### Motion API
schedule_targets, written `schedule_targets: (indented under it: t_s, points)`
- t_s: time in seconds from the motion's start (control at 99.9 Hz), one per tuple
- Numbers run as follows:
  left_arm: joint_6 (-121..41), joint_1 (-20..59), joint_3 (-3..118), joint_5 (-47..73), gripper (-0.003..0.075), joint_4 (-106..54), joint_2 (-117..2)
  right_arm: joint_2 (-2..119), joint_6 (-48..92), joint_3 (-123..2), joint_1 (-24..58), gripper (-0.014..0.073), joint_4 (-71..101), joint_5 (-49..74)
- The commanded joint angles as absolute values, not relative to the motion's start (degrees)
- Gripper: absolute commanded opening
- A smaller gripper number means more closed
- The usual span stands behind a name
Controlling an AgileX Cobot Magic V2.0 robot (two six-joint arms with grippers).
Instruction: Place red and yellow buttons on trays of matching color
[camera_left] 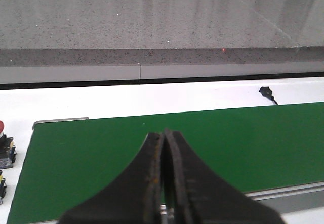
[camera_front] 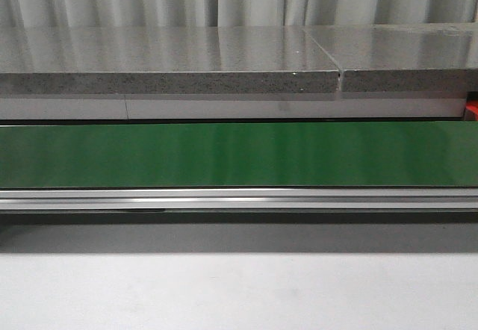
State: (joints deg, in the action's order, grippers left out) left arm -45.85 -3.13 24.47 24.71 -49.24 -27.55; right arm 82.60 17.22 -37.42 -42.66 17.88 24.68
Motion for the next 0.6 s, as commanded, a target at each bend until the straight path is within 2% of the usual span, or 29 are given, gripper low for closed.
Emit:
schedule_targets:
  t_s: [0.0, 0.27, 0.59]
  points:
    - [-45.7, -2.71, 26.01, 21.82, -0.0019, -51.17, -27.65, 80.45, 17.39, -39.73, -43.06, 0.0663, 18.39, 23.48]
    - [-45.7, -2.71, 26.01, 21.82, -0.0019, -51.17, -27.65, 73.72, 17.39, -42.85, -41.74, 0.0663, 19.94, 26.22]
    - [-45.7, -2.71, 26.01, 21.82, -0.0019, -51.17, -27.65, 60.2, 17.38, -43.77, -33.52, 0.0663, 20.21, 26.69]
